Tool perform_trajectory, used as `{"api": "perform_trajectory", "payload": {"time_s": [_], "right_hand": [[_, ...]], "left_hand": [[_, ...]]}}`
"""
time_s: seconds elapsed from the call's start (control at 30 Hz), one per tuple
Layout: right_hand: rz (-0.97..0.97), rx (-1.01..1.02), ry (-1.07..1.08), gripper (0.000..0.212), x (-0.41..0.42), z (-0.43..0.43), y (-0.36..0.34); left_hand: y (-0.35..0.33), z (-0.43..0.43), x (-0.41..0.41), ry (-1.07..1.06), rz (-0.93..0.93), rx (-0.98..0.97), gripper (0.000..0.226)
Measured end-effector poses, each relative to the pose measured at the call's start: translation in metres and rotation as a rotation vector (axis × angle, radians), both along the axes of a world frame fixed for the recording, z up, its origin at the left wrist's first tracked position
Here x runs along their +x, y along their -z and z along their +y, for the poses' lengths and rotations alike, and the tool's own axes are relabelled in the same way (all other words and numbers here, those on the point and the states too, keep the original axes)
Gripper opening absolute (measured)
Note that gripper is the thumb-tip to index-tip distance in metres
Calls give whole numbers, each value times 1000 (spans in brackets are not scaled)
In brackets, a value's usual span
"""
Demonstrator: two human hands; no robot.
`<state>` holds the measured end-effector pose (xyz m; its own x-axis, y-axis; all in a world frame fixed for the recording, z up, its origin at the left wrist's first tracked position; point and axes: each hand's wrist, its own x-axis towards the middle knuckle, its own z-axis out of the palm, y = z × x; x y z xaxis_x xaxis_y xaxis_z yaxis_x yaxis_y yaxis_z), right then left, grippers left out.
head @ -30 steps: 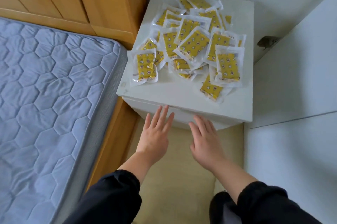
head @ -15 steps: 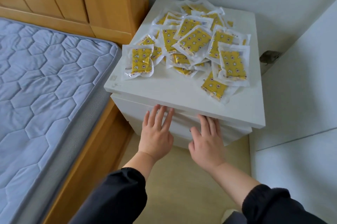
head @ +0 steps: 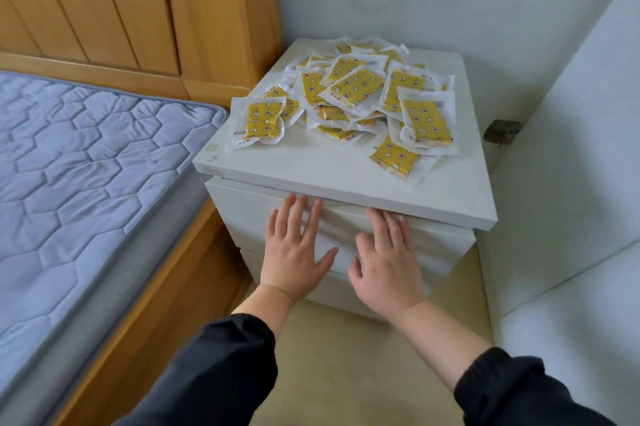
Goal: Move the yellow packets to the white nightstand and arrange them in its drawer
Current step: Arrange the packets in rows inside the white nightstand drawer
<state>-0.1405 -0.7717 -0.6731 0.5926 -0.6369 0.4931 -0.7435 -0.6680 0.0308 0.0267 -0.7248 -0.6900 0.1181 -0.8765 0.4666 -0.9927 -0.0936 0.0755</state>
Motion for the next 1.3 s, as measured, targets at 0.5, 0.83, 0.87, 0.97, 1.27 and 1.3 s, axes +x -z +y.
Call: {"api": "perform_trajectory", "payload": {"time_s": [0.5,0.83,0.87,0.97,1.27,1.3], "right_hand": [[78,255,-72,33,-25,57,-54],[-46,626,-49,40,-29,86,-102],[-14,640,-75,39,-29,91,-103],[103,649,-107,36,-32,111,-99],[90,967,-98,43,-51,144,-79],[119,1002,-82,46,-53,146,-81]], "left_hand": [[-73,54,-36,-181,-11,283,77],[-93,119,-45,-211,-6,303,35],[-93,127,-46,-208,-3,287,35],[-96,150,-44,-174,31,287,42],[-94,188,-56,-254,90,482,49],[-95,189,-57,-256,128,510,46]]}}
